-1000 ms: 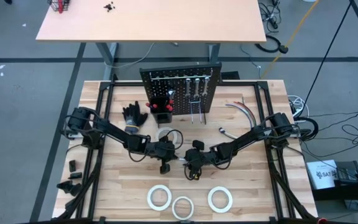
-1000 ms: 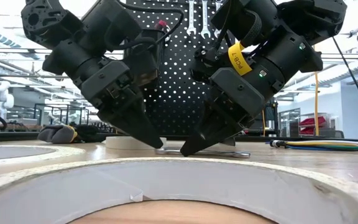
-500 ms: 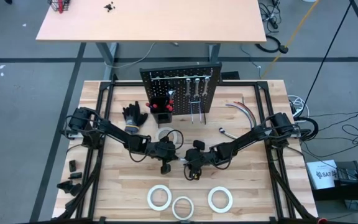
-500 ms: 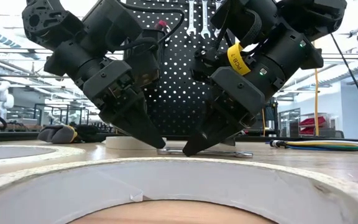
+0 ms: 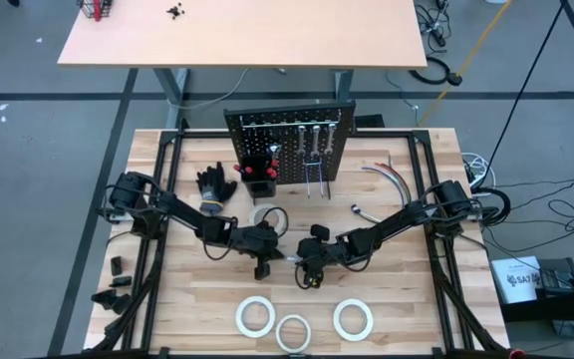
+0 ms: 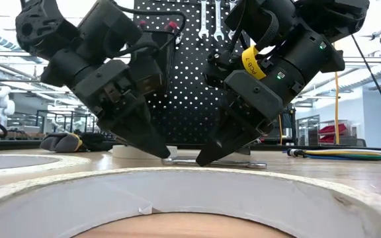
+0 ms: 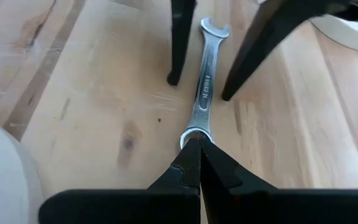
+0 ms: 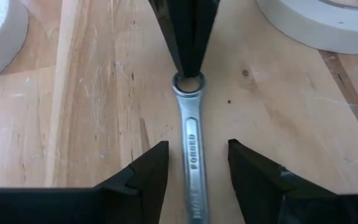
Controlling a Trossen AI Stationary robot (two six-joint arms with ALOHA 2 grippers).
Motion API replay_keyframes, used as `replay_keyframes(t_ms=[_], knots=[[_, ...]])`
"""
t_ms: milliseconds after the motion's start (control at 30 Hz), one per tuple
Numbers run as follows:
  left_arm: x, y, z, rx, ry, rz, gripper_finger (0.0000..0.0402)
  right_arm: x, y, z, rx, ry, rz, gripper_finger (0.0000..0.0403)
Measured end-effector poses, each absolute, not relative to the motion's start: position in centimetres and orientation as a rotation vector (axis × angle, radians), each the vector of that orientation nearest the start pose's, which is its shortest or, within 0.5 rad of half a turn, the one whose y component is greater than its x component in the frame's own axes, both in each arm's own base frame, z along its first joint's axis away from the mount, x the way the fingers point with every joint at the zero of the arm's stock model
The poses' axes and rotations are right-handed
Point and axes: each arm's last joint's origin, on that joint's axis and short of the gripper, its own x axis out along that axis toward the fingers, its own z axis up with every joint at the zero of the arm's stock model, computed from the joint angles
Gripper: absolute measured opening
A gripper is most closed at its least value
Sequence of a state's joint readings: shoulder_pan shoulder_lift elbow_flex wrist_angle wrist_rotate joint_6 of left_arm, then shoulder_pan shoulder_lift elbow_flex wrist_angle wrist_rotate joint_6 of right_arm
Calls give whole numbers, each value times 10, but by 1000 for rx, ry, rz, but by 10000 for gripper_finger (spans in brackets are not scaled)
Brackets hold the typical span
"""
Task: Hang tools onto peg board
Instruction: Hang the silver wrench on the peg board
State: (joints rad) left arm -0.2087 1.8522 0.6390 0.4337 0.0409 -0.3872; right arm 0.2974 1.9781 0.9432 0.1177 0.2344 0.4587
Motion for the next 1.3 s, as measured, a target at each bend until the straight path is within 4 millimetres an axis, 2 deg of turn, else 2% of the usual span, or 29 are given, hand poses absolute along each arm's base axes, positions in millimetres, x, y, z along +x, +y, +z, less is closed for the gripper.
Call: replay_keyframes(t_ms=[433,967,1167,1300], knots=[[294,-64,76,-307,821,-66,0,345,103,90,183,872,-136,160],[293,-80,72,-273,792,-57,0,341,110,89,185,886,-134,160],[292,-88,72,-224,781,-98,0,341,111,89,185,888,-133,160],[290,-93,73,-130,766,-106,0,341,111,89,187,889,-130,160]])
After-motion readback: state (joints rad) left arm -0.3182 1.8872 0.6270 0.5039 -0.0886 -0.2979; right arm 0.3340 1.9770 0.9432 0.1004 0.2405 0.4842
